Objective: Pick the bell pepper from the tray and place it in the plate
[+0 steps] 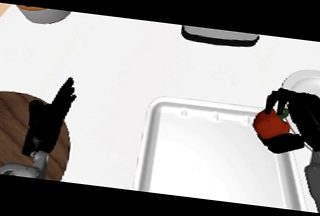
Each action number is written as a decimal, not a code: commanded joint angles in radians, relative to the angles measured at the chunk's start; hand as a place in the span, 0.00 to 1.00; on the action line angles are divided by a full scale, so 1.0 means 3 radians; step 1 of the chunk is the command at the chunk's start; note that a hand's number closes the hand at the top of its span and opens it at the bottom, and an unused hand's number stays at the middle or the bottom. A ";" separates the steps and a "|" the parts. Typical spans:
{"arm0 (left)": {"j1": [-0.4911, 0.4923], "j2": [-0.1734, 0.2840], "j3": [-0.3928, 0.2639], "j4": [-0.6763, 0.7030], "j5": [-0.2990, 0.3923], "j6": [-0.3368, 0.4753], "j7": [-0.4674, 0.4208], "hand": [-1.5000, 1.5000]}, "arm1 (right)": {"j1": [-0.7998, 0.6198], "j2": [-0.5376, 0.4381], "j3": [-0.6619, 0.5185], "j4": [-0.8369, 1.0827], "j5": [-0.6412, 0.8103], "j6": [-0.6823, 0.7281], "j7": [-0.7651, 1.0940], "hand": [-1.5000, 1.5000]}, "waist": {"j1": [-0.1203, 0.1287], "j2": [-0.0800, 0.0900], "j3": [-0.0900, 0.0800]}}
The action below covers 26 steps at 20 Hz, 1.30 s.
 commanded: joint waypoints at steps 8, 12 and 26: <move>0.0072 -0.0109 0.0027 0.0178 -0.0019 -0.0044 -0.0141 0.50 | -0.0096 -0.0159 -0.0917 -0.0527 -0.0214 -0.0242 0.0516 1.00 | 0.0025 0.0022 -0.0029; 0.0035 0.0038 0.0159 0.0003 0.0030 -0.0136 0.0122 0.50 | -0.0046 -0.0288 -0.1212 -0.0269 -0.0301 -0.0302 0.0392 1.00 | 0.0040 0.0023 -0.0027; 0.0077 -0.0019 0.0225 0.0213 -0.0031 -0.0290 -0.0118 0.50 | -0.0932 -0.0740 -0.1364 0.2228 -0.0077 -0.0769 -0.0483 1.00 | 0.0109 0.0047 -0.0025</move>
